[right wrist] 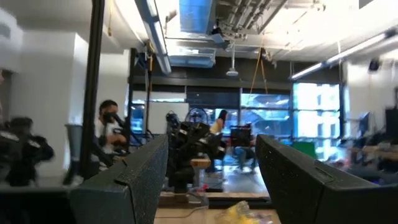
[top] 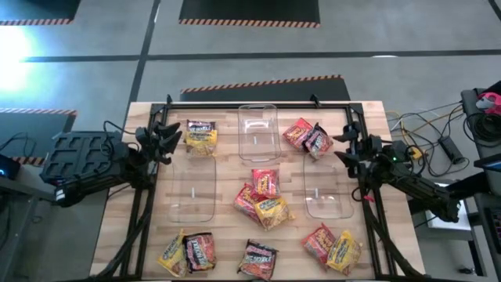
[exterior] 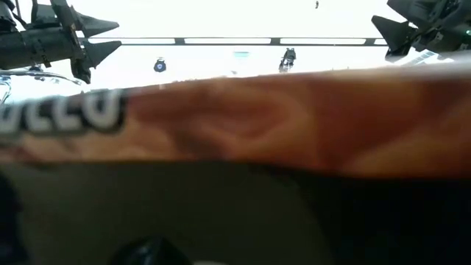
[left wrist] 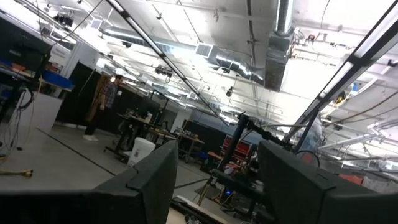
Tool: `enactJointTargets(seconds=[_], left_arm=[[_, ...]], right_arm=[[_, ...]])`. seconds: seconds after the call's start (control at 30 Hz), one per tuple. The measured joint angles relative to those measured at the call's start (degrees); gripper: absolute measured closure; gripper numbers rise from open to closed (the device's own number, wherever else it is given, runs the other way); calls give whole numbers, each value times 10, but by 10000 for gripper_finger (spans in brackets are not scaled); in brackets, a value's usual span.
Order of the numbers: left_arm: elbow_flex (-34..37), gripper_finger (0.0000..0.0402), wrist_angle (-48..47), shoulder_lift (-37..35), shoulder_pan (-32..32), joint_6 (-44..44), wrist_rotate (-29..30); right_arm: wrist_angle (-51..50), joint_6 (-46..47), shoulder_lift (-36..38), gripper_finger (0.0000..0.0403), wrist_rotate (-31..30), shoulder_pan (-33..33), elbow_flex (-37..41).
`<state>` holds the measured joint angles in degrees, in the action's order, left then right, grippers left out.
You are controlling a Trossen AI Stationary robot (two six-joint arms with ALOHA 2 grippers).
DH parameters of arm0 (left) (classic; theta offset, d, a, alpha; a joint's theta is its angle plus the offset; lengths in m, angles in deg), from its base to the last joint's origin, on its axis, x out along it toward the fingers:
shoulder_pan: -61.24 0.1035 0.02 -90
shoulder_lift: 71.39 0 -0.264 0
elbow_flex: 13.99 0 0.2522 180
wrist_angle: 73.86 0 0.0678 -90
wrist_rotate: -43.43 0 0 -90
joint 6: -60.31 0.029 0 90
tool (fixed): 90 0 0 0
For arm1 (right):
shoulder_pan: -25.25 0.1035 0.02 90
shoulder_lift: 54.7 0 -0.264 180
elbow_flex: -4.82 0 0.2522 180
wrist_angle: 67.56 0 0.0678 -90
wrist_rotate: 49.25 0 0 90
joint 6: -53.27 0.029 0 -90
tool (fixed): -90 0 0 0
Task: Sort Maruchan noodles
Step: Put the top right black pack noodle into the bottom right transparent bin
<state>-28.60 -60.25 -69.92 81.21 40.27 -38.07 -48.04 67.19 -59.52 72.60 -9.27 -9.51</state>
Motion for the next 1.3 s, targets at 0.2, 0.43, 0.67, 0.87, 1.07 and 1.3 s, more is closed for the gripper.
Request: enactJointTargets(seconds=[0.2,0.43,0.67,0.87,1.07,1.3], left_arm=[[0,196,0,0,0,5,17],[0,196,-14,0,0,5,19],[0,196,-27,0,0,9,19],[0,196,-26,2,0,17,19],[0,196,-15,21,0,18,19],[0,196,33,55,0,40,20]], right_arm=[[0,15,0,170,-5,0,0],[0,15,0,170,-6,0,0],[0,30,0,170,-55,0,0],[0,22,-3,170,-94,0,0],[9,20,-3,170,-138,0,0],[8,30,-2,170,-243,0,0]])
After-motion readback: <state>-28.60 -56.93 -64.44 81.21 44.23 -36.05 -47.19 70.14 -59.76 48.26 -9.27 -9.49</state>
